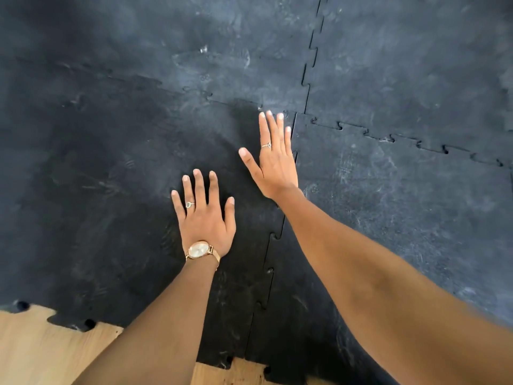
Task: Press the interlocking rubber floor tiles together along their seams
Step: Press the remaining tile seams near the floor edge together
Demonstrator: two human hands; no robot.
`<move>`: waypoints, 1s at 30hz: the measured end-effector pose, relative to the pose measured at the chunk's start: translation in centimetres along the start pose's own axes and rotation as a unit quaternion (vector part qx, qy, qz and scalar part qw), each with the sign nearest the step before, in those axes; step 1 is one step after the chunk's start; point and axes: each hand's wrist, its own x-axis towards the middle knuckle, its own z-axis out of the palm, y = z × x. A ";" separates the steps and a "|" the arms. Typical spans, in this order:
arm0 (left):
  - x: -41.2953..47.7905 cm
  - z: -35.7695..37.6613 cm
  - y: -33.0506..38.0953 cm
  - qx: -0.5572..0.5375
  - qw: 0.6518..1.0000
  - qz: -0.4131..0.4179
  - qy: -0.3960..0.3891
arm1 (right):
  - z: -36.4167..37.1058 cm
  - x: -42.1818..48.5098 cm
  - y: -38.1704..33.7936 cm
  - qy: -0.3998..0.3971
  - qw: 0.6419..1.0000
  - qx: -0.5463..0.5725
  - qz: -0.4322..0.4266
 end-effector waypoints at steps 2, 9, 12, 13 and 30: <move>0.1 0.0 -0.1 0.001 1.000 -0.001 -0.001 | 0.0 -1.5 -0.5 -0.005 0.999 0.010 0.030; 0.0 0.0 0.0 -0.009 1.000 -0.006 -0.006 | 0.6 -18.3 -4.5 -0.051 0.981 -0.069 0.175; 0.0 0.2 -0.1 -0.009 1.000 -0.003 -0.001 | 1.2 -23.2 -5.4 -0.075 0.971 -0.100 0.202; 0.0 0.3 -0.2 -0.010 1.000 -0.004 0.001 | 1.2 -23.4 -5.5 -0.080 0.970 -0.110 0.203; -4.1 -1.9 4.1 -0.063 0.996 0.004 -0.069 | -2.3 -23.6 -2.8 -0.061 0.966 -0.019 0.249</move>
